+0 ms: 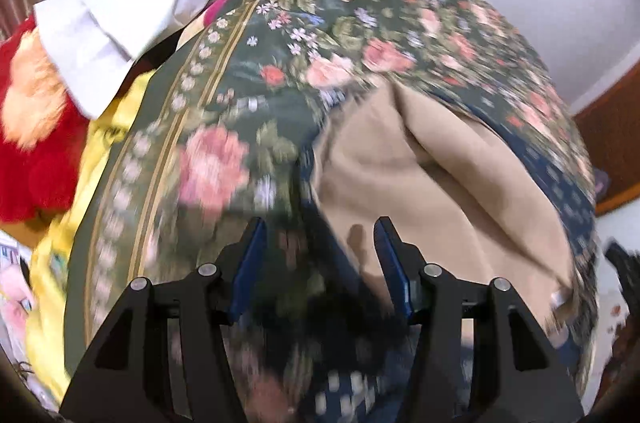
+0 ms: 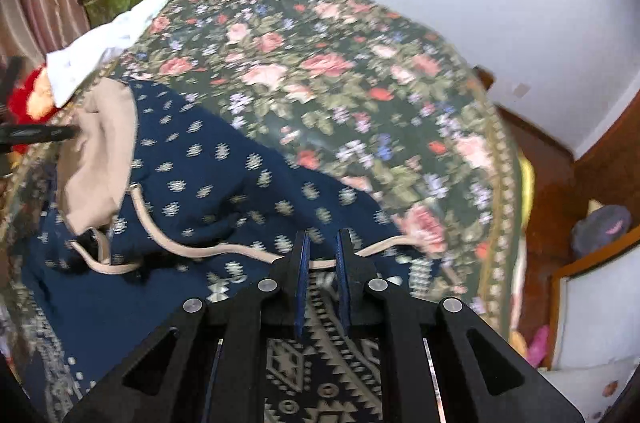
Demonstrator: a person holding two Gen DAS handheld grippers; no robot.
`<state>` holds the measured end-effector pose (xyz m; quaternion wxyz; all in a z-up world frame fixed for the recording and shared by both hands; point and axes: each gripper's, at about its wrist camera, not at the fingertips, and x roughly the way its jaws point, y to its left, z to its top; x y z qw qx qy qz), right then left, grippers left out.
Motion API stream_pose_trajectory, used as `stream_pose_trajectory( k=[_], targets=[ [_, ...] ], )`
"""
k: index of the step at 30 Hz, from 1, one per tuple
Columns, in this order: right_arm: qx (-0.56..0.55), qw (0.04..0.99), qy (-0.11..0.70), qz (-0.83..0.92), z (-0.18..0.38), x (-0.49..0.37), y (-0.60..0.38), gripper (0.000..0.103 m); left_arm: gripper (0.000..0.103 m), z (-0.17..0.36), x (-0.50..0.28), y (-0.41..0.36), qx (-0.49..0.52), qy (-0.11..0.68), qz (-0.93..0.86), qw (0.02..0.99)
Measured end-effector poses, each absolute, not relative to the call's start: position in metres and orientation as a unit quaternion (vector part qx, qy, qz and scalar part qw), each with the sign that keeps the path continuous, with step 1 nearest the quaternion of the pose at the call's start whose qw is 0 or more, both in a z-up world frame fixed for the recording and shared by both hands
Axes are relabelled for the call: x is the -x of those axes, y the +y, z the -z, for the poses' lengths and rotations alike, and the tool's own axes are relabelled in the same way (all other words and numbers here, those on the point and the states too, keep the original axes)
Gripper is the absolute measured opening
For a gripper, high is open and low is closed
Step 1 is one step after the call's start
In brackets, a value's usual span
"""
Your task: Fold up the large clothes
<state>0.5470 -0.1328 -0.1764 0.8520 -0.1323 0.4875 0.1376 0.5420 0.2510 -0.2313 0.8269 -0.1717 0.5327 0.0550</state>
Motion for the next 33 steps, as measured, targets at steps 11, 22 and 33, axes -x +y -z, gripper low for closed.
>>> stream_pose_trajectory(
  k=[11, 22, 33],
  targets=[
    [0.144, 0.832, 0.517, -0.136, 0.196, -0.515, -0.175, 0.008, 0.006, 0.204, -0.579, 0.19, 0.046, 0.481, -0.056, 0.874],
    [0.164, 0.831, 0.519, -0.114, 0.221, -0.487, -0.212, 0.009, 0.006, 0.092, -0.481, 0.052, 0.04, 0.42, 0.177, 0.889],
    [0.103, 0.85, 0.513, -0.064, 0.222, -0.488, -0.255, 0.093, 0.006, 0.17, -0.403, 0.013, 0.051, 0.515, 0.248, 0.819]
  ],
)
